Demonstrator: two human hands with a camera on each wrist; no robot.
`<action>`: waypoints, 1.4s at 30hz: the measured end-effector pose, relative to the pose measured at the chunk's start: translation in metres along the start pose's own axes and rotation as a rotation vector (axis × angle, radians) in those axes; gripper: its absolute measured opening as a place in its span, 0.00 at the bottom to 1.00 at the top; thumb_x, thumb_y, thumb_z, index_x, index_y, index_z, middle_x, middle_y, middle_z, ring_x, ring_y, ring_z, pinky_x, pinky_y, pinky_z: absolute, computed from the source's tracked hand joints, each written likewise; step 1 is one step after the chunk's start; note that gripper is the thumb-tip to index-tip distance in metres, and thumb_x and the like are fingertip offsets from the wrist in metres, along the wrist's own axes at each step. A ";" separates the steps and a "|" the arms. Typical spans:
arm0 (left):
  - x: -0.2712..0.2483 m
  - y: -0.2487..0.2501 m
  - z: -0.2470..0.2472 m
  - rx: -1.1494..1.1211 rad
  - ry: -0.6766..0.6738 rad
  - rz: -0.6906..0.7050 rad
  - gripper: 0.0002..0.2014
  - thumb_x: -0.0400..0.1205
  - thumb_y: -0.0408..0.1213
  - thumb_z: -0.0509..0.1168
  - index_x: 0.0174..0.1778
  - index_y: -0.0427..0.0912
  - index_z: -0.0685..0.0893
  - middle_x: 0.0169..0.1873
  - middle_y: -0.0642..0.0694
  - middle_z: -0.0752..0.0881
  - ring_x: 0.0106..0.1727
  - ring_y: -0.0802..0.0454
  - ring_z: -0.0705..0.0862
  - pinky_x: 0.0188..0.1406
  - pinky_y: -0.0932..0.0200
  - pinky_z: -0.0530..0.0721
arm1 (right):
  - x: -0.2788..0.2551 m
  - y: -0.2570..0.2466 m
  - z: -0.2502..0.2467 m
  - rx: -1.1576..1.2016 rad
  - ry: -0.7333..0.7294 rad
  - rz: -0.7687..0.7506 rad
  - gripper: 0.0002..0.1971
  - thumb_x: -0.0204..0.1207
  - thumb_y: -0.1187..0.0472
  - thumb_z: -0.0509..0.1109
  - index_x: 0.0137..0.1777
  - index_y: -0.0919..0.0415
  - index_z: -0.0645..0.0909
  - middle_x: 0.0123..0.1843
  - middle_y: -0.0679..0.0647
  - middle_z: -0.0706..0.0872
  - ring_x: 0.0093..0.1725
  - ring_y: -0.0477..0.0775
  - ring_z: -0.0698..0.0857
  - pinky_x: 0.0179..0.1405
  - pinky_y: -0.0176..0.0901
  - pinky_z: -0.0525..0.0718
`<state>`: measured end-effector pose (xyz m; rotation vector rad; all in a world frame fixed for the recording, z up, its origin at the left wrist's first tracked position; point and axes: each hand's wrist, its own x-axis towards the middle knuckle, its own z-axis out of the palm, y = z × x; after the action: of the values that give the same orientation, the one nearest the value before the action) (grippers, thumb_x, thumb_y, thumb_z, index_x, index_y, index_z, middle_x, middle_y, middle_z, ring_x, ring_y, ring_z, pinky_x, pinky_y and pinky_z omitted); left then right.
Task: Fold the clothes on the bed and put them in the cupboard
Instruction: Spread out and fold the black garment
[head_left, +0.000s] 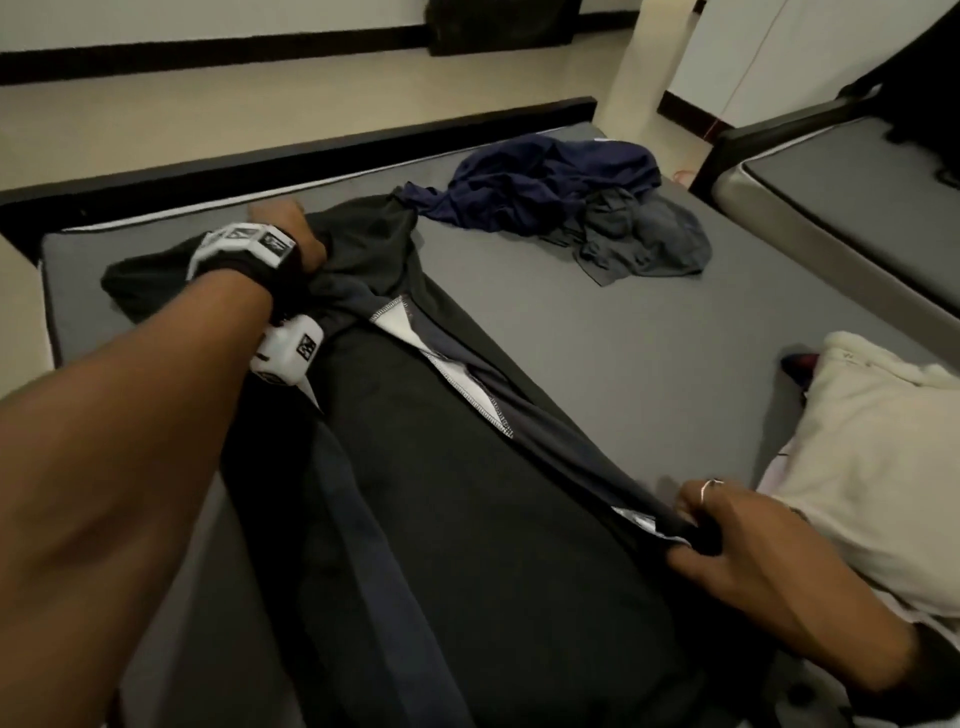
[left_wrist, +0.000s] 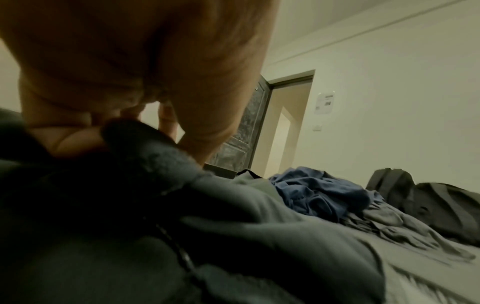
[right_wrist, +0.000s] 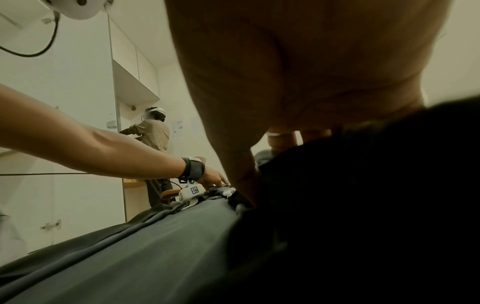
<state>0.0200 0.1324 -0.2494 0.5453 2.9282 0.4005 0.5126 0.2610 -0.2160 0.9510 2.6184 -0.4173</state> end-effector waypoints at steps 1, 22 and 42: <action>0.004 -0.007 -0.005 -0.018 -0.017 0.000 0.24 0.79 0.39 0.73 0.69 0.31 0.80 0.64 0.28 0.82 0.61 0.29 0.83 0.62 0.40 0.82 | -0.004 0.000 -0.001 0.058 0.011 -0.005 0.14 0.77 0.50 0.74 0.37 0.46 0.70 0.34 0.44 0.78 0.33 0.42 0.78 0.32 0.33 0.75; -0.223 0.082 0.025 0.211 -0.312 1.013 0.08 0.73 0.43 0.72 0.44 0.58 0.81 0.47 0.55 0.78 0.51 0.50 0.78 0.51 0.48 0.80 | -0.057 0.023 0.055 -0.214 -0.127 -0.409 0.58 0.58 0.17 0.61 0.85 0.31 0.39 0.78 0.39 0.56 0.74 0.48 0.63 0.64 0.38 0.62; -0.369 0.094 0.077 0.356 -0.051 1.297 0.12 0.86 0.52 0.57 0.57 0.56 0.83 0.58 0.52 0.82 0.54 0.48 0.82 0.53 0.47 0.79 | -0.072 0.076 0.055 0.351 0.190 -0.402 0.18 0.78 0.68 0.64 0.48 0.38 0.72 0.40 0.44 0.82 0.38 0.44 0.82 0.37 0.48 0.82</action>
<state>0.4065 0.0980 -0.2650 2.3750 2.1563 -0.0640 0.6257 0.2559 -0.2496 0.5704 2.9764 -0.9528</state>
